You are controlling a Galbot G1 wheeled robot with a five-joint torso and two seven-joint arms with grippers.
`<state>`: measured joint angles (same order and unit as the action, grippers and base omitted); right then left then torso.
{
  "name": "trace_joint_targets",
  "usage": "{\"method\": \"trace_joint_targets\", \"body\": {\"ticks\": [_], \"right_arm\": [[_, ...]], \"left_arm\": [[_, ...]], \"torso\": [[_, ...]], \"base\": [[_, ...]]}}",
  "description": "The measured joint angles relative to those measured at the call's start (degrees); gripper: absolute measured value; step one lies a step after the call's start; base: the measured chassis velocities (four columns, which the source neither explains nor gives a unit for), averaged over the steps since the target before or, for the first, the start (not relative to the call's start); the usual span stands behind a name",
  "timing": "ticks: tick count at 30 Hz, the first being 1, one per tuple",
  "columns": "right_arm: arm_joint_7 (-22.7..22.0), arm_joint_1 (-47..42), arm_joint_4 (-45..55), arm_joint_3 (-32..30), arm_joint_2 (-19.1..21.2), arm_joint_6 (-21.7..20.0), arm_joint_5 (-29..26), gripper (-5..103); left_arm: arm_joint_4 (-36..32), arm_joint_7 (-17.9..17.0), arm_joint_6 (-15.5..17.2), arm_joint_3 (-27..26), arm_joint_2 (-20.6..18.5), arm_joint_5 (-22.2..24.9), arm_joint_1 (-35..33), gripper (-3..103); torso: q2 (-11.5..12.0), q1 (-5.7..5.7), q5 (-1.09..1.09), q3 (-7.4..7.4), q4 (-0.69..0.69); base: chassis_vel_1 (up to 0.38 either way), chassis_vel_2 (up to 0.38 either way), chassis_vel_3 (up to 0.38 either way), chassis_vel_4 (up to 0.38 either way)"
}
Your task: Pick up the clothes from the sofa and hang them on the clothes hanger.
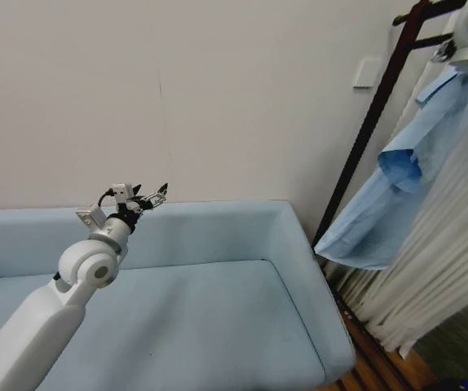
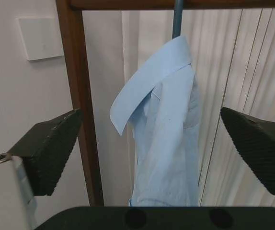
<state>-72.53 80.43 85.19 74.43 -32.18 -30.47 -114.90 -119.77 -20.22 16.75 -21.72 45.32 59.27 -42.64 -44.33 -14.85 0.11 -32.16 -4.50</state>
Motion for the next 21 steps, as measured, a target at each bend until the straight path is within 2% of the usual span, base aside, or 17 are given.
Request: {"method": "trace_joint_targets", "body": {"ticks": [2, 3, 7, 11, 12, 14, 16, 17, 19, 21], "right_arm": [[0.7, 0.9, 3.6, 0.4, 1.2, -0.6, 0.9, 93], [1.0, 1.2, 5.5, 0.5, 1.9, -0.8, 1.1, 99], [2.5, 1.4, 11.0, 0.0, 3.9, -0.9, 2.6, 100], [8.4, -2.4, 16.8, -5.2, 6.4, 2.4, 4.6, 100], [8.4, -2.4, 16.8, -5.2, 6.4, 2.4, 4.6, 100], [13.3, -9.0, 19.0, -11.4, 7.9, 4.4, 5.3, 100], [19.4, -15.1, 21.2, -14.4, 10.1, 6.8, 6.9, 100], [19.4, -15.1, 21.2, -14.4, 10.1, 6.8, 6.9, 100], [28.3, -21.2, 23.1, -16.5, 13.0, 10.2, 12.0, 100], [37.5, -26.9, 23.9, -17.7, 15.7, 13.9, 19.4, 100]], "left_arm": [[-0.4, 0.0, 0.0, -0.8, 0.1, -0.3, -1.4, 100], [-0.6, 0.0, 0.0, -1.3, 0.1, -0.4, -2.2, 100], [-1.5, 0.1, -0.1, -2.8, 0.3, -0.8, -4.6, 100], [-2.7, 0.1, -0.2, -5.2, 0.5, -1.1, -7.8, 100], [-2.7, 0.1, -0.2, -5.2, 0.5, -1.1, -7.8, 100], [-3.7, 0.1, -0.2, -6.8, 0.7, -1.3, -9.7, 100], [-4.7, 0.2, -0.2, -8.6, 0.7, -1.9, -12.2, 100], [-4.7, 0.2, -0.2, -8.6, 0.7, -1.9, -12.2, 100], [-5.7, 0.8, -0.3, -10.8, 1.1, -2.6, -15.4, 100], [-6.4, 1.1, -0.4, -11.9, 1.7, -3.9, -18.1, 100]], "torso": [[0.0, 0.00, -0.03, 0.00, 0.02], [0.0, 0.00, -0.03, 0.00, 0.04], [0.0, 0.00, -0.04, 0.00, 0.07], [0.0, 0.01, -0.04, 0.00, 0.02], [0.0, 0.01, -0.04, 0.00, 0.02], [0.0, 0.01, -0.06, 0.00, 0.05], [0.0, -0.01, -0.04, -0.02, 0.09], [0.0, -0.01, -0.04, -0.02, 0.09], [0.0, -0.02, -0.01, -0.02, 0.06], [0.0, -0.01, -0.01, -0.01, 0.05]], "base": [[0.000, 0.000, 0.000, 0.000], [0.000, 0.000, 0.000, 0.000], [0.000, 0.000, 0.000, 0.000], [0.000, 0.000, 0.000, 0.000], [0.000, 0.000, 0.000, 0.000], [0.000, 0.000, 0.000, 0.000], [0.000, 0.000, 0.000, 0.000], [0.000, 0.000, 0.000, 0.000], [0.000, 0.000, 0.000, 0.000], [0.000, 0.000, 0.000, 0.000]]}}
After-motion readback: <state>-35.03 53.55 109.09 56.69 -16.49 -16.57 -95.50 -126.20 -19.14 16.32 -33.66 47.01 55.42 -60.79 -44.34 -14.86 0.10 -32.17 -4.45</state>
